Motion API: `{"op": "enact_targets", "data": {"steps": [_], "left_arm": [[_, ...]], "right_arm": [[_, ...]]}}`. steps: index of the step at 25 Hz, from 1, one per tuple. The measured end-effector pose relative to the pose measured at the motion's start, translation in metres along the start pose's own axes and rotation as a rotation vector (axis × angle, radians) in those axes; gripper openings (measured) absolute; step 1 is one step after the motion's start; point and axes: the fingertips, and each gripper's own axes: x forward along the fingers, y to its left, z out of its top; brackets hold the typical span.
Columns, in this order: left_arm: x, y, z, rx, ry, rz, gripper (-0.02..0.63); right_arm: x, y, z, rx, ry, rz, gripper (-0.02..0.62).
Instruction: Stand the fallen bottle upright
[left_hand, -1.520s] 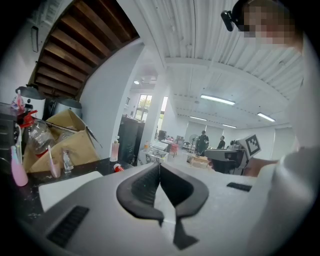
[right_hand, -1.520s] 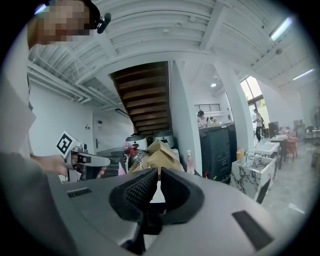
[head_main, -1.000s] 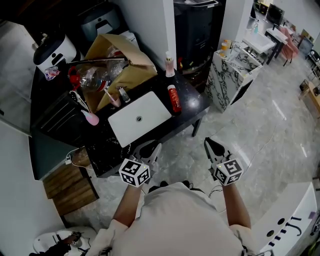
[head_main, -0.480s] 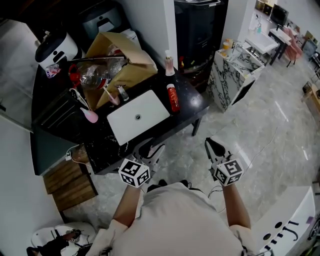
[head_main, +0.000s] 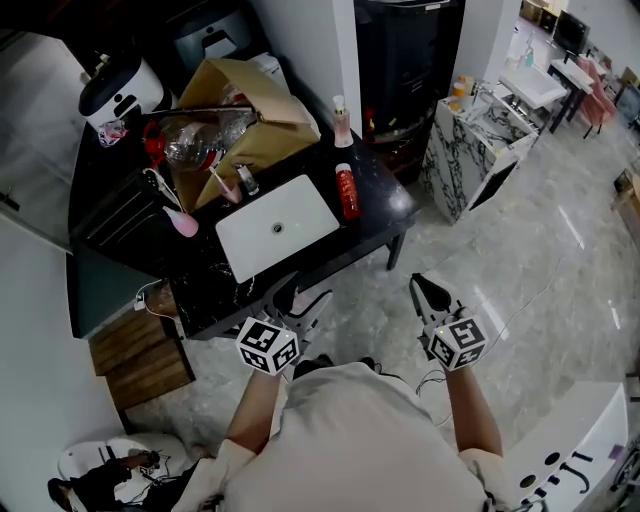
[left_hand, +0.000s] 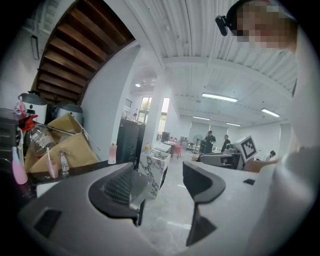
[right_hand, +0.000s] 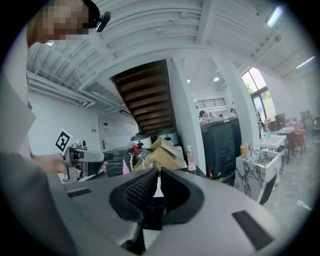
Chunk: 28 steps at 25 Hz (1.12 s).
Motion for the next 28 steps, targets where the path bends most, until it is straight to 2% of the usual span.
{"op": "enact_targets", "data": {"steps": [5, 16, 22, 28], "left_arm": [[0.002, -0.004, -0.005, -0.010, -0.007, 0.017, 0.329], [0.021, 0.010, -0.015, -0.031, 0.004, 0.017, 0.330], [0.050, 0.038, -0.008, -0.042, 0.001, 0.000, 0.331], [0.088, 0.089, 0.003, -0.054, 0.001, -0.012, 0.333]], "right_arm": [[-0.004, -0.008, -0.004, 0.004, 0.000, 0.003, 0.041], [0.004, -0.030, -0.016, 0.029, 0.016, -0.029, 0.041], [0.030, -0.050, -0.011, 0.029, 0.031, -0.058, 0.041], [0.076, -0.076, -0.004, 0.037, 0.046, -0.092, 0.041]]}}
